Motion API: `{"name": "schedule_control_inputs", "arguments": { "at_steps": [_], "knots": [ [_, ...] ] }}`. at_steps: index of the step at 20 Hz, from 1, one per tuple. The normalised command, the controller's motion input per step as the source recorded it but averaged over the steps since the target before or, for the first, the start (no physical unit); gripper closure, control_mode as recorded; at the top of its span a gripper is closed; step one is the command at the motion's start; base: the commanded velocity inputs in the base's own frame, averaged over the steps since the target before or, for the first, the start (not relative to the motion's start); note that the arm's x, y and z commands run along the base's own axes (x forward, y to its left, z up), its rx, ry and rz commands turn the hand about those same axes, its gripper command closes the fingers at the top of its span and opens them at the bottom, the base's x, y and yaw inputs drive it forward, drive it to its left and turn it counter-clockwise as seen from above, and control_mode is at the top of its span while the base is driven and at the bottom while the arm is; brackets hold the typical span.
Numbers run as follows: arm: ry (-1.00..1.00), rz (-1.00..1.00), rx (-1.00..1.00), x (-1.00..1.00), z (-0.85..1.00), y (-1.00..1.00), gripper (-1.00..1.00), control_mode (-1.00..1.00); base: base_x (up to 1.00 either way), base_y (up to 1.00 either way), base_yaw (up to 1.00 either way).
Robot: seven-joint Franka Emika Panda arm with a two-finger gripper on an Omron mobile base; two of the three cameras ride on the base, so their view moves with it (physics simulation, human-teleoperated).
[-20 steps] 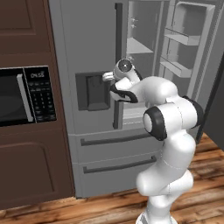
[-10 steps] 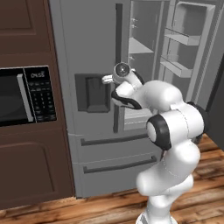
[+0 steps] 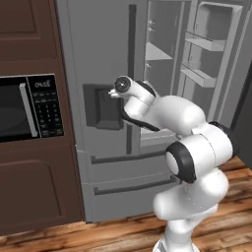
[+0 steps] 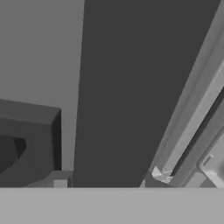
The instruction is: Place one of the steaks on the plate and the other in the bowl. Then place the bowl in the fridge.
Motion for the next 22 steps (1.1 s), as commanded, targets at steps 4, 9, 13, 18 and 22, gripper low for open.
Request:
{"name": "schedule_control_inputs", "arguments": {
  "at_steps": [4, 9, 13, 18, 22],
  "knots": [
    [0.0, -0.17, 0.0, -0.74, 0.02, 0.1, 1.0, -1.0, 0.0, 0.0, 0.0],
    [0.0, -0.18, 0.06, -0.67, 0.0, 0.38, 1.0, -1.0, 0.0, 0.0, 0.0],
    [0.0, -0.18, 0.07, -0.41, 0.0, 0.53, 1.0, -1.0, 0.0, 0.0, 0.0],
    [0.0, -0.03, 0.01, -0.24, -0.02, 0.52, 1.0, -1.0, 0.0, 0.0, 0.0],
    [0.0, 0.0, 0.0, -0.02, 0.0, 0.36, -1.0, -1.0, 0.0, 0.0, 0.0]
  ]
}}
